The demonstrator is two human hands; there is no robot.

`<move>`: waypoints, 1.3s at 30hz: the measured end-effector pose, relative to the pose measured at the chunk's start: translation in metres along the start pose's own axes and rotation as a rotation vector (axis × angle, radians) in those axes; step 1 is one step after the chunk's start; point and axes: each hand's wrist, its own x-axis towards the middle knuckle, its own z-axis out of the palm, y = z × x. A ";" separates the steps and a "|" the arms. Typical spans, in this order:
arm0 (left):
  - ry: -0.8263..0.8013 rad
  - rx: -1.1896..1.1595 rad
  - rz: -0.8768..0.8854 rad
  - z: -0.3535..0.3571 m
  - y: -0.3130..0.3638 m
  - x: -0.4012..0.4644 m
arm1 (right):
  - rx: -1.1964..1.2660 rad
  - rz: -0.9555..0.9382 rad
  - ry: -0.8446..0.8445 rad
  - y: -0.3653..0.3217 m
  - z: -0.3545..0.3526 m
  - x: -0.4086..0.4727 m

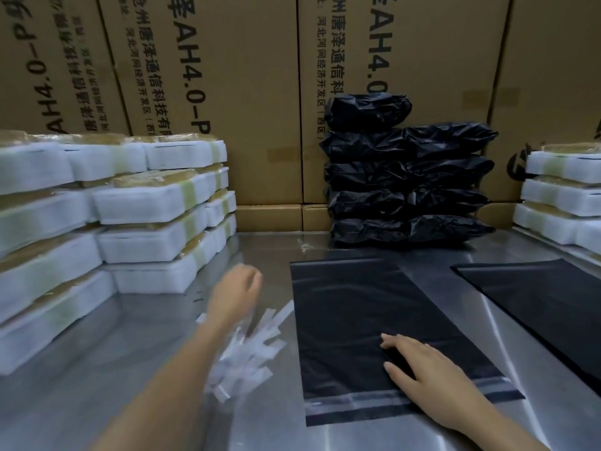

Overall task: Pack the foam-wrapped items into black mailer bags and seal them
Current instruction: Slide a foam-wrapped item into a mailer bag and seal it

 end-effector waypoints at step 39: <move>0.354 -1.290 -0.986 -0.132 -0.036 0.143 | -0.096 -0.153 0.154 0.007 0.009 0.018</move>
